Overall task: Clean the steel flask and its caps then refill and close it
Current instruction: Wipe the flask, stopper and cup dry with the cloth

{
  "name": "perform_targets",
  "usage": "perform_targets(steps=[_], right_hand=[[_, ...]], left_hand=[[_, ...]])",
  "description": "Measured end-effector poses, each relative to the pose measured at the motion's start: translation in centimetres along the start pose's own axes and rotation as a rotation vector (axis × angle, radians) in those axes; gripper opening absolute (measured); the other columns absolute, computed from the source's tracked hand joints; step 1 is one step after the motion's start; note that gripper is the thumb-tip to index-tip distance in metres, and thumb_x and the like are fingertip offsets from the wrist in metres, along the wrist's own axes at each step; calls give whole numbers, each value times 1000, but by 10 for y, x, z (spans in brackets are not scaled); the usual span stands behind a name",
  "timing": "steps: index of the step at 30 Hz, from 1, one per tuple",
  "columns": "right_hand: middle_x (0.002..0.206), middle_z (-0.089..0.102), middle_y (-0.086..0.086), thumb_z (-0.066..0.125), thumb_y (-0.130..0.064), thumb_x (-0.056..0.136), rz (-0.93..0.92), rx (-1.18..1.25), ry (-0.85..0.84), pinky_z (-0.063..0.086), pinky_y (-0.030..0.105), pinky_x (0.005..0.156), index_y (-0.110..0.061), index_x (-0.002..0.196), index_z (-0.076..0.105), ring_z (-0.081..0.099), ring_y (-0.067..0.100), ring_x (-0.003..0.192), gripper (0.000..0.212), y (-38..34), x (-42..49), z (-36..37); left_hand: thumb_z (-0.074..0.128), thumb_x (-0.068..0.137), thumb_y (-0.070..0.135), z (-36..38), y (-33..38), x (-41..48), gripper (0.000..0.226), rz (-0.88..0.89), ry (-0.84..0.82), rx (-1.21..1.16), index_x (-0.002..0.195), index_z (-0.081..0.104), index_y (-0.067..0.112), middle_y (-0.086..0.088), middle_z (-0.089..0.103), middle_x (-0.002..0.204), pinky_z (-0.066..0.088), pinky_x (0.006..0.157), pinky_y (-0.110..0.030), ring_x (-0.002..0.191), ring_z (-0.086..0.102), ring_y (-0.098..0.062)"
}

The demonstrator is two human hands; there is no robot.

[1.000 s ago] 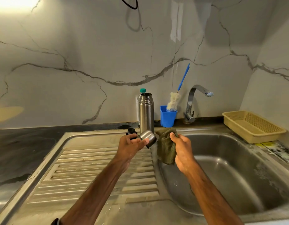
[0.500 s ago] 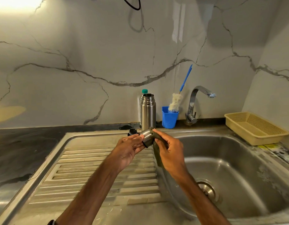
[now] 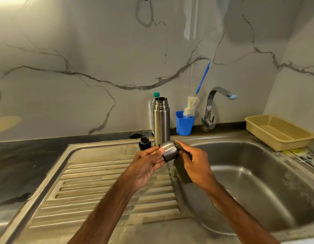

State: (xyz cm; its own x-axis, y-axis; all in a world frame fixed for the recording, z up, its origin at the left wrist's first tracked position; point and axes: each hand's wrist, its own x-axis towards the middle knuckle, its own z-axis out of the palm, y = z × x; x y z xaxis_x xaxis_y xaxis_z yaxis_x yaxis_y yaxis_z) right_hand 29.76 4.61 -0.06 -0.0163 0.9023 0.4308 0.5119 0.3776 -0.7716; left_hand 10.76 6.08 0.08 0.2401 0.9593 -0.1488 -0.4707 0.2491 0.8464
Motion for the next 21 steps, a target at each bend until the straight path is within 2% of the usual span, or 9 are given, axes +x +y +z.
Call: perform_targets(steps=[2, 4, 6, 9, 11, 13, 16, 18, 21], right_hand=[[131, 64, -1, 57, 2, 96, -49, 18, -13, 43, 7, 99, -21, 141, 52, 60, -7, 111, 51, -1, -10, 3], [136, 60, -6, 58, 4, 95, -112, 43, -26, 42, 13, 105, -25, 140, 52, 55, -1, 124, 54, 2, -15, 4], [131, 63, -10, 58, 2, 96, -81, 37, -13, 44, 14, 104, -29, 139, 54, 55, -5, 121, 53, 8, -8, 2], [130, 66, -6, 57, -1, 97, -27, 51, -10, 47, 26, 105, -24, 142, 53, 60, 1, 117, 50, 7, -7, 4], [138, 60, -4, 57, 4, 96, -106, 59, -17, 45, 20, 106, -21, 142, 51, 55, 3, 127, 53, 0, -14, 5], [139, 57, -7, 57, 8, 94, -178, 44, -19, 40, 11, 105, -20, 141, 52, 48, -8, 129, 55, -1, -16, 6], [130, 64, -2, 56, 2, 97, -92, 24, -4, 40, 1, 94, -20, 142, 52, 52, -22, 107, 51, 3, -8, 2], [134, 61, -1, 55, 3, 97, -100, 25, -12, 38, 0, 96, -20, 143, 48, 52, -15, 114, 52, 2, -10, 2], [145, 52, -6, 56, 11, 93, -260, 2, -49, 37, 12, 108, -18, 141, 53, 45, -2, 135, 56, 0, -17, 6]], left_hand=[[73, 87, 8, -3, -1, 3, 49, 26, 13, -4, 132, 59, -2, -22, 68, 127, 58, 96, -34, 116, 68, -30], [74, 86, 9, -8, -1, 5, 52, 40, 28, -12, 134, 57, -4, -22, 69, 126, 59, 94, -33, 116, 69, -30], [75, 83, 9, -7, -4, 4, 55, 36, 23, 2, 133, 58, -4, -22, 68, 126, 59, 94, -34, 115, 69, -31], [71, 86, 7, -2, -6, 2, 40, 65, 42, 21, 124, 64, -3, -20, 72, 120, 61, 88, -31, 110, 71, -30], [71, 87, 7, -2, -3, 3, 37, 98, 72, -2, 122, 65, -4, -20, 73, 118, 61, 83, -28, 106, 73, -27], [73, 83, 9, -5, -1, 4, 45, 108, 72, -15, 124, 64, -5, -21, 72, 119, 61, 81, -27, 106, 73, -27], [71, 86, 6, -2, -6, 1, 38, 85, 51, 9, 121, 65, -5, -20, 73, 117, 62, 83, -28, 107, 72, -28], [68, 91, 4, 2, -8, 0, 24, 114, 63, 40, 114, 69, -2, -18, 75, 112, 62, 80, -27, 105, 73, -27], [65, 95, 7, 1, -7, 0, 13, 210, 65, 182, 104, 74, 2, -17, 76, 105, 61, 81, -27, 101, 74, -27]])
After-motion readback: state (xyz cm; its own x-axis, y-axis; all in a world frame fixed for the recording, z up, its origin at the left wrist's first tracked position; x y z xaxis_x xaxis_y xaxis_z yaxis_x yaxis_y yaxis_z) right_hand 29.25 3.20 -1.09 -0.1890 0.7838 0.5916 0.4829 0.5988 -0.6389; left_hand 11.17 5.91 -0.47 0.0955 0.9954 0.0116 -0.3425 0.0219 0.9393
